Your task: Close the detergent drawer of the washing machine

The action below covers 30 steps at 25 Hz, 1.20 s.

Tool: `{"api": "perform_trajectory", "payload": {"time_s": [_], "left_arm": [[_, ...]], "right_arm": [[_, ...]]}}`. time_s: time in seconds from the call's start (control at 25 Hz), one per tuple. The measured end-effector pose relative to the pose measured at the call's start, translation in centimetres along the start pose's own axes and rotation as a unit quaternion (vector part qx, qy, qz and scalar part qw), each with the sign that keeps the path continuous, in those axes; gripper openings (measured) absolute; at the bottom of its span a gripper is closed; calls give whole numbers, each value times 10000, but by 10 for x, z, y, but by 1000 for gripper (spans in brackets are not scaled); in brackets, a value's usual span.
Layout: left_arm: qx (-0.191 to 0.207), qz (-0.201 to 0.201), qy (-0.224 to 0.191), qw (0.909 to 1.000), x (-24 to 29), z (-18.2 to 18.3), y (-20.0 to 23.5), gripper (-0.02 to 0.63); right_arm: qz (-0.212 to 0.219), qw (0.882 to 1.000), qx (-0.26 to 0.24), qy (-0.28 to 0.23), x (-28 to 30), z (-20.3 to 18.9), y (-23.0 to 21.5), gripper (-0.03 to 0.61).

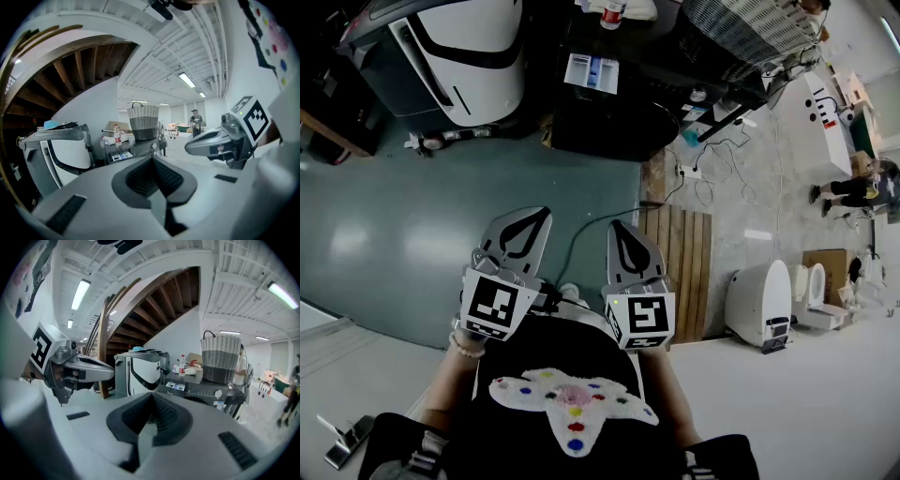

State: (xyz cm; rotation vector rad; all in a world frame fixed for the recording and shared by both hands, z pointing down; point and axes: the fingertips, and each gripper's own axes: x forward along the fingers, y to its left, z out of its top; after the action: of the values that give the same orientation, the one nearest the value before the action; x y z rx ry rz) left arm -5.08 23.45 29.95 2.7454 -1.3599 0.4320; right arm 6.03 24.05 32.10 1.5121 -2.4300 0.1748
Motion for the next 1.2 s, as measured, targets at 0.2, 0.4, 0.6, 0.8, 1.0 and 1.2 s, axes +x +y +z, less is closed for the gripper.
{"api": "perform_trajectory", "payload": {"time_s": [0.2,0.4,0.6,0.8,1.0,1.2], "left_arm": [[1,21,-6,10000,-1,0,0,11],[2,38,2,10000,-4,-1,-1,11],[-10,58,6,10000,-6,-3,-3,11],[-10,123,10,9999,-4,-2,-6,11],[-8,194,26,9998,-5,-1,-12,11],[9,299,34,9995,-6,2,-21,11]], "right_arm": [[41,10000,-12,-8,1,0,3,5],[72,10000,-18,-11,0,1,5,5],[90,10000,-6,-18,-3,-1,7,5],[155,9999,-23,-12,-4,-3,4,5],[184,9998,118,-39,-9,-4,0,5],[178,9996,187,-79,-20,-8,-10,5]]}}
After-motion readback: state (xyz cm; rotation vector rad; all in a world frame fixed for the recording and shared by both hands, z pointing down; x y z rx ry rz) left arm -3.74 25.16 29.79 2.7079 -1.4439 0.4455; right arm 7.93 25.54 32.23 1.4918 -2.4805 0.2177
